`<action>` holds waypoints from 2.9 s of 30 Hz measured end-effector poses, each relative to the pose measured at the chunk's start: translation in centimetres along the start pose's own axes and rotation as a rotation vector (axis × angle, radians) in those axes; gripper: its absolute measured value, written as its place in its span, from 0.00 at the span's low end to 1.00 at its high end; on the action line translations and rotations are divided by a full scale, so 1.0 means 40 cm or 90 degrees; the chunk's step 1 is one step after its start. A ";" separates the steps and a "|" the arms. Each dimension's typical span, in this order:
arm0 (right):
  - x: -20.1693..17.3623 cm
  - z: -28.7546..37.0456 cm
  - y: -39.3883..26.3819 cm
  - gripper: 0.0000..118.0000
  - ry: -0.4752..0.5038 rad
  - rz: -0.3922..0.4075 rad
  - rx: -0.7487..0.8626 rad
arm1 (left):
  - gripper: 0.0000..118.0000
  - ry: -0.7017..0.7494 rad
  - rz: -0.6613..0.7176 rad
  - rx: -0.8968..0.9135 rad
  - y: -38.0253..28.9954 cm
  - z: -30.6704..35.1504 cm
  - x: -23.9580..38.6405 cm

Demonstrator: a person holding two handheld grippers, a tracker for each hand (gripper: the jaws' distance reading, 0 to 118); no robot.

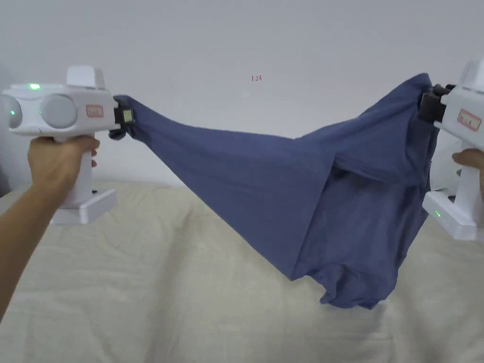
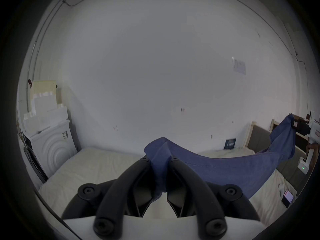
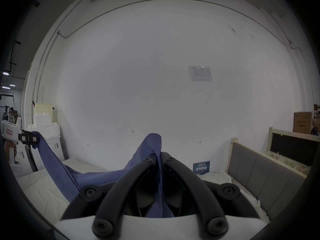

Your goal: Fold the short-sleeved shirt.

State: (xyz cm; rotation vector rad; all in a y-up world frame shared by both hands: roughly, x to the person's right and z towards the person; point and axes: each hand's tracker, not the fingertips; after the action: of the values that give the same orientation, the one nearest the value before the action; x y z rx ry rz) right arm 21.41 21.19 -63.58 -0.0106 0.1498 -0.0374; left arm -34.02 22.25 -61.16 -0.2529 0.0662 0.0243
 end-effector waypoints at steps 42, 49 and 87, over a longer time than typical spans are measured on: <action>0.031 0.903 -0.869 0.03 0.002 -0.191 -0.448 | 0.09 -0.030 0.057 -0.432 -1.108 0.554 -0.086; 0.025 1.006 -0.915 0.03 -0.009 -0.214 -0.488 | 0.09 -0.027 0.063 -0.438 -1.140 0.666 -0.094; -0.023 1.002 -0.499 0.80 -0.069 -0.052 -0.208 | 0.92 0.032 0.099 -0.113 -0.827 0.815 0.040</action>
State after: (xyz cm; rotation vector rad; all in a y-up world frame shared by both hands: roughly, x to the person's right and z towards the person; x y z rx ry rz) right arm 25.75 1.59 -23.53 -0.3438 0.0460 -0.0930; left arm -29.31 -1.55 -21.55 -0.4248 0.1340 0.1788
